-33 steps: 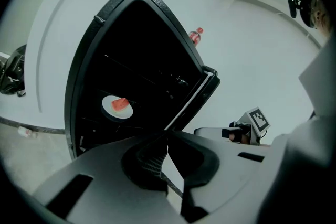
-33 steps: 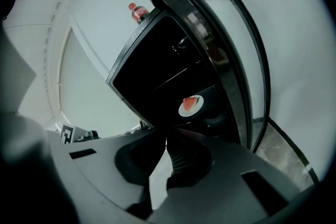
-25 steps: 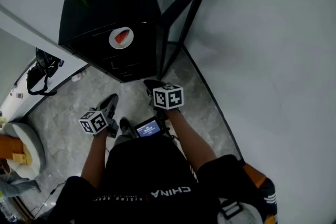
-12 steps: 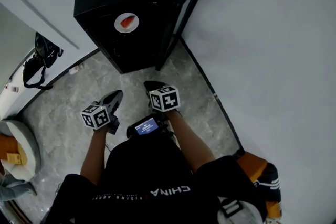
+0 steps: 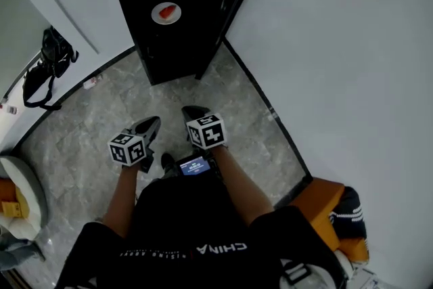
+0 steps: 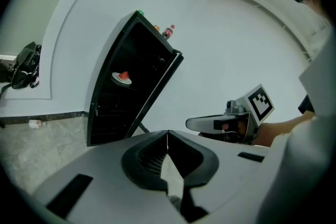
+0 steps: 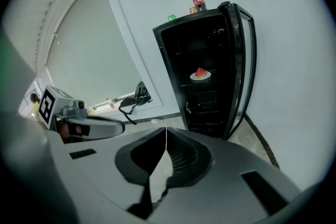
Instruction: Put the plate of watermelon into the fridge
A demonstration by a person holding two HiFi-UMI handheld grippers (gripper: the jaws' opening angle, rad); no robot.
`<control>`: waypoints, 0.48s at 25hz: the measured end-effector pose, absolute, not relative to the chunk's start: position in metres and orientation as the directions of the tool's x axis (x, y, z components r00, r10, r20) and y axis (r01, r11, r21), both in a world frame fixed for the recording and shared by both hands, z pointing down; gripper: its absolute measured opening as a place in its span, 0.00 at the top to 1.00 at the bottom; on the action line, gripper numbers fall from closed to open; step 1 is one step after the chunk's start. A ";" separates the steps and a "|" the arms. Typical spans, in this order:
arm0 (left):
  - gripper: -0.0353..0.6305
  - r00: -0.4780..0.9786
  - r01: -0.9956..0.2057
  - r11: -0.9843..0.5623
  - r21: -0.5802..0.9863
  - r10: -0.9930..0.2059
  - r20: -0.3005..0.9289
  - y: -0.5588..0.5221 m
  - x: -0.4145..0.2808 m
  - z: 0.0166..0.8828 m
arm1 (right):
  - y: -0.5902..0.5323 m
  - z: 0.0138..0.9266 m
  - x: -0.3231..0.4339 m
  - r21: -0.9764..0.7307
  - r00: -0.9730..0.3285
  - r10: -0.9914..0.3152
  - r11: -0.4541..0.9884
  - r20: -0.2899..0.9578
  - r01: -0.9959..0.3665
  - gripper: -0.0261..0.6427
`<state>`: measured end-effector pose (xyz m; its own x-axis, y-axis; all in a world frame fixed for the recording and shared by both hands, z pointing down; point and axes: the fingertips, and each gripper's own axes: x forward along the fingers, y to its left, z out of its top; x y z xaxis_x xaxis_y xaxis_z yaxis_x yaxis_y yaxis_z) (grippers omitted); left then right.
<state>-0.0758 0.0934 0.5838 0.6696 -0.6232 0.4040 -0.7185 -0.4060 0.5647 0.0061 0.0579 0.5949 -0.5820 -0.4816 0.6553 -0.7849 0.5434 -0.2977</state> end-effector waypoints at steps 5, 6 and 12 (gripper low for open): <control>0.93 0.667 -0.738 -0.441 0.510 -0.594 0.450 0.112 -0.056 0.588 | 0.080 0.592 0.014 -0.210 -0.538 -0.480 0.579 0.692 -0.787 0.93; 0.93 0.663 -0.743 -0.445 0.499 -0.593 0.457 0.112 -0.053 0.587 | 0.082 0.591 0.016 -0.211 -0.541 -0.474 0.585 0.695 -0.783 0.93; 0.93 0.635 -0.770 -0.447 0.456 -0.615 0.468 0.103 -0.033 0.574 | 0.080 0.583 0.029 -0.196 -0.568 -0.455 0.636 0.686 -0.746 0.94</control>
<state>-0.0332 0.1033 0.5740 0.6346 -0.6151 0.4680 -0.7695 -0.4468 0.4563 0.0293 0.0796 0.5826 -0.5676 -0.4547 0.6864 -0.7463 0.6362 -0.1957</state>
